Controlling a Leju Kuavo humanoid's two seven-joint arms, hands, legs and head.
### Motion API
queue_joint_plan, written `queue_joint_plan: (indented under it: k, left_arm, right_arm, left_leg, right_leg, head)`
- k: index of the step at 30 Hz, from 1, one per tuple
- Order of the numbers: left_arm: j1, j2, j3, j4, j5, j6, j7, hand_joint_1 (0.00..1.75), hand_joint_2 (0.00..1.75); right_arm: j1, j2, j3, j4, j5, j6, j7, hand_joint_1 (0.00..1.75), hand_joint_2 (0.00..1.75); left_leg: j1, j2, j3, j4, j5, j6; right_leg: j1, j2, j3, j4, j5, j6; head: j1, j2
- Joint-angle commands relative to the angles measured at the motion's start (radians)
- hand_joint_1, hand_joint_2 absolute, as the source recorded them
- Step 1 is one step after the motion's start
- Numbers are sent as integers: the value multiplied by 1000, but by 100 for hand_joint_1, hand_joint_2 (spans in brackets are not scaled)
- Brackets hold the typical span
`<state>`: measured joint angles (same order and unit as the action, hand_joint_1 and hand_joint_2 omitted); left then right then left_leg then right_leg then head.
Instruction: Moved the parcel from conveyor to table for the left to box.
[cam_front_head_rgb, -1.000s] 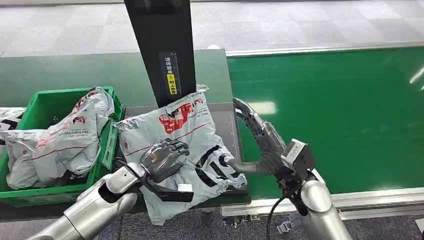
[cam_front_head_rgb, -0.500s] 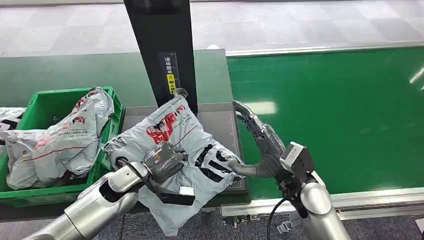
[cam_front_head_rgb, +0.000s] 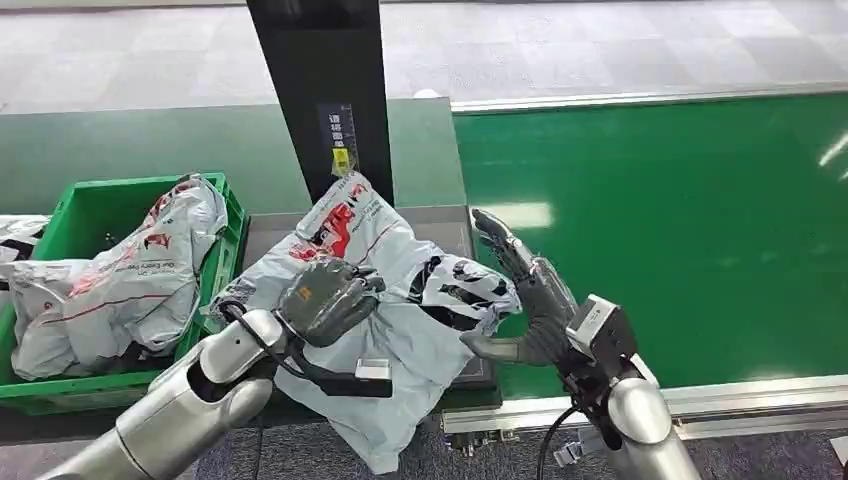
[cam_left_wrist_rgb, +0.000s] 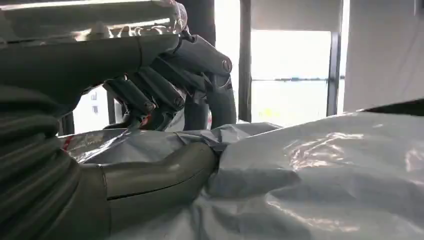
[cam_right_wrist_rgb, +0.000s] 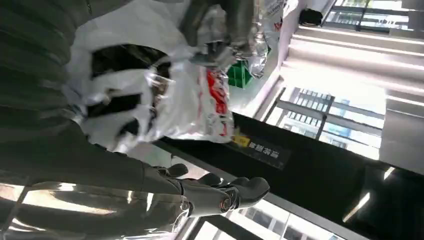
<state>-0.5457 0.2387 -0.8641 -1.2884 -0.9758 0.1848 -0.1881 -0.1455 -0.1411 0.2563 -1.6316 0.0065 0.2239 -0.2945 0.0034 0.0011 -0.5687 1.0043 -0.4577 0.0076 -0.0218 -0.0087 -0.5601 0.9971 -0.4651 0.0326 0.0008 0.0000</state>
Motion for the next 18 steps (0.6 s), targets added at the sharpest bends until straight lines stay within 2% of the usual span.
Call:
queue_joint_plan:
  k: [1,7,18]
  left_arm:
    - [29,41,142,-286,9,91,2,175,175]
    - [78,18,224,-371,-9,179,-6,175,175]
    - [76,-3,357,-414,-12,216,14,175,175]
  right_arm:
    - [4,26,-23,-7,1,-9,12,0,175]
    - [-33,23,-16,21,4,-12,19,0,175]
    - [22,-3,-33,-12,-8,-29,12,0,175]
  left_leg:
    - [1,1,-1,1,0,-1]
    - [1,2,0,0,0,0]
    - [1,0,0,0,0,-1]
  right_leg:
    - [1,2,-1,0,0,-2]
    - [1,2,-1,0,0,-1]
    - [2,0,0,-1,0,-2]
  head:
    - [0,0]
    - [0,0]
    - [0,0]
